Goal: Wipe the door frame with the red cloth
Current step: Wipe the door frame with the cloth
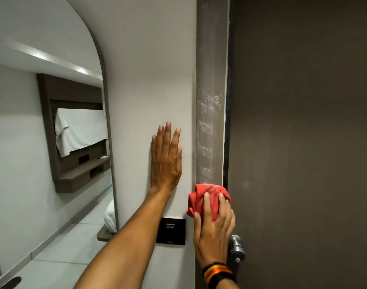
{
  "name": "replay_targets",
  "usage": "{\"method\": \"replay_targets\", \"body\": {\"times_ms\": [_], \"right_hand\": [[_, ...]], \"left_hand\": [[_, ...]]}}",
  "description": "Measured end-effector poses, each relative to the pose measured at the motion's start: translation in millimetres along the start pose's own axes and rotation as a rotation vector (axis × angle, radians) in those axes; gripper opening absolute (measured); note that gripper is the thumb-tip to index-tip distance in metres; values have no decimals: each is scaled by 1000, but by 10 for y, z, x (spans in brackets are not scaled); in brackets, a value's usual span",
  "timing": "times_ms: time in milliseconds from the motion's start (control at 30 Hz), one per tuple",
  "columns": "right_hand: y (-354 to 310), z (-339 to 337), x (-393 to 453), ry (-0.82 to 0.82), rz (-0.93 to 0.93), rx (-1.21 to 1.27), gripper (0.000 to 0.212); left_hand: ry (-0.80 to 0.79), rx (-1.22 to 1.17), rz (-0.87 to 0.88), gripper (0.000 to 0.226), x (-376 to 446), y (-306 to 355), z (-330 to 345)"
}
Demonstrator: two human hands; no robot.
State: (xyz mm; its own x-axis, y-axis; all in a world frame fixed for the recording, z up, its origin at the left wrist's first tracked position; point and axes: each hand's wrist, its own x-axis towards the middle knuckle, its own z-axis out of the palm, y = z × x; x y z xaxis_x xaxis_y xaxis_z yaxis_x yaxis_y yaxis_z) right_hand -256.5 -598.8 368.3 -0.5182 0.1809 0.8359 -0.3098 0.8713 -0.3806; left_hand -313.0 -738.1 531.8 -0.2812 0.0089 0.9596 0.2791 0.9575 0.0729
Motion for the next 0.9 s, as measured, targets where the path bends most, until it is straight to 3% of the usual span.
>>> {"method": "replay_targets", "body": {"times_ms": [100,233,533,767,900], "right_hand": [[112,187,-12,-34,-68,-83,64],[19,229,364,74,-120,-69,65],[-797,-485,2111,259,-153,-6,64],[-1479,-1264,3357,188,-121,24,58],[-1611,-1464,3617,146,-111,32,57]], "left_hand": [[52,61,-64,57,58,-15,142],[100,90,-32,57,45,-58,224],[111,112,-40,59,55,-27,213],[129,69,-30,56,74,-31,199],[126,60,-38,55,70,-18,197]]}}
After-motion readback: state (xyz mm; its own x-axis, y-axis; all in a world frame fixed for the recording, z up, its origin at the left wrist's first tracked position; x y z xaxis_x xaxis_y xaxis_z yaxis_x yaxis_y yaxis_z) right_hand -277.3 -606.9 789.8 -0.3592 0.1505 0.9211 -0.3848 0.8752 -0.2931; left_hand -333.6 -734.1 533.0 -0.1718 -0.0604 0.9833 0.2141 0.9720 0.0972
